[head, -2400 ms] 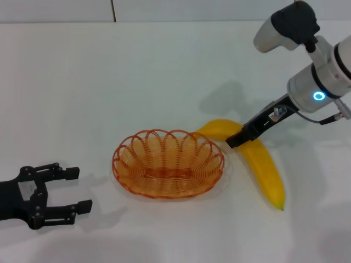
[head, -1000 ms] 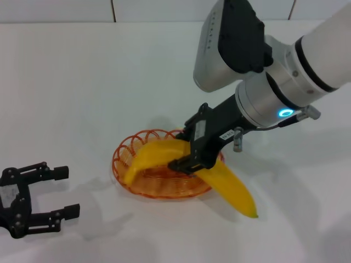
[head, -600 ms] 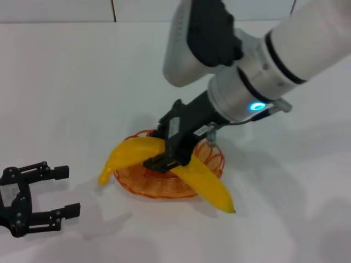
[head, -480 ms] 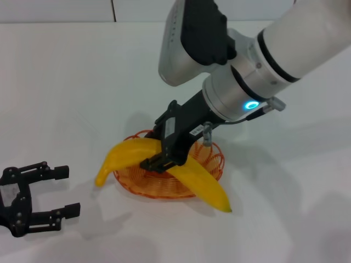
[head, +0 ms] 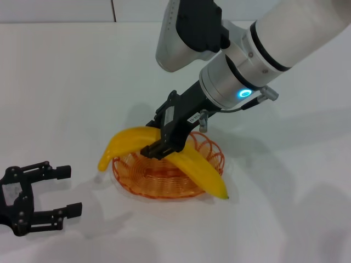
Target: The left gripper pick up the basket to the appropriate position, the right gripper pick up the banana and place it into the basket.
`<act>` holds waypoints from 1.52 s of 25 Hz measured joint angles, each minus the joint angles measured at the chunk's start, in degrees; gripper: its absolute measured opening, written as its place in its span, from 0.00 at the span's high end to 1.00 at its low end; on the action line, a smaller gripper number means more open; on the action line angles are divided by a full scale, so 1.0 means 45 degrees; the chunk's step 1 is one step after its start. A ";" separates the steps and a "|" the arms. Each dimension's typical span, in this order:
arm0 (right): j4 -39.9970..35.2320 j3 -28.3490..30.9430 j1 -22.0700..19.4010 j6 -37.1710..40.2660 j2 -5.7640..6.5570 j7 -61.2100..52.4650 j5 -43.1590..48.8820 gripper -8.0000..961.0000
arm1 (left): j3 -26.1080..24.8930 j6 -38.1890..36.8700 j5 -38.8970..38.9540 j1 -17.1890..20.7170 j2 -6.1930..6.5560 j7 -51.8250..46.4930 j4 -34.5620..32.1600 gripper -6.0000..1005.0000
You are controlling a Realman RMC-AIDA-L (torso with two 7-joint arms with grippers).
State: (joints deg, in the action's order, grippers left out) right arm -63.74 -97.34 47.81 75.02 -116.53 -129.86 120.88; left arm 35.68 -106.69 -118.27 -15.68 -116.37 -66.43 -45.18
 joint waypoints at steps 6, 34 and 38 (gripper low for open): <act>0.0356 0.0210 0.0110 0.0026 -0.0002 0.0395 -0.0085 0.38 | 0.0000 0.0000 -0.0007 -0.0013 0.0000 -0.0022 0.0003 0.17; -0.1068 0.6547 -0.2807 0.4026 0.0139 0.3581 -0.0188 0.25 | -0.0177 -0.0009 -0.0024 0.0142 -0.0001 0.0062 -0.0020 0.17; -0.1003 0.8962 -0.4014 0.5542 0.0162 0.6534 -0.0898 0.25 | -0.0176 0.0003 -0.0024 0.0143 -0.0001 0.0096 -0.0011 0.17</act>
State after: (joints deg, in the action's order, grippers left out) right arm -68.25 -57.01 29.75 99.95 -115.80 -100.46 116.84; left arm 34.89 -106.68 -118.38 -15.03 -116.37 -65.99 -45.23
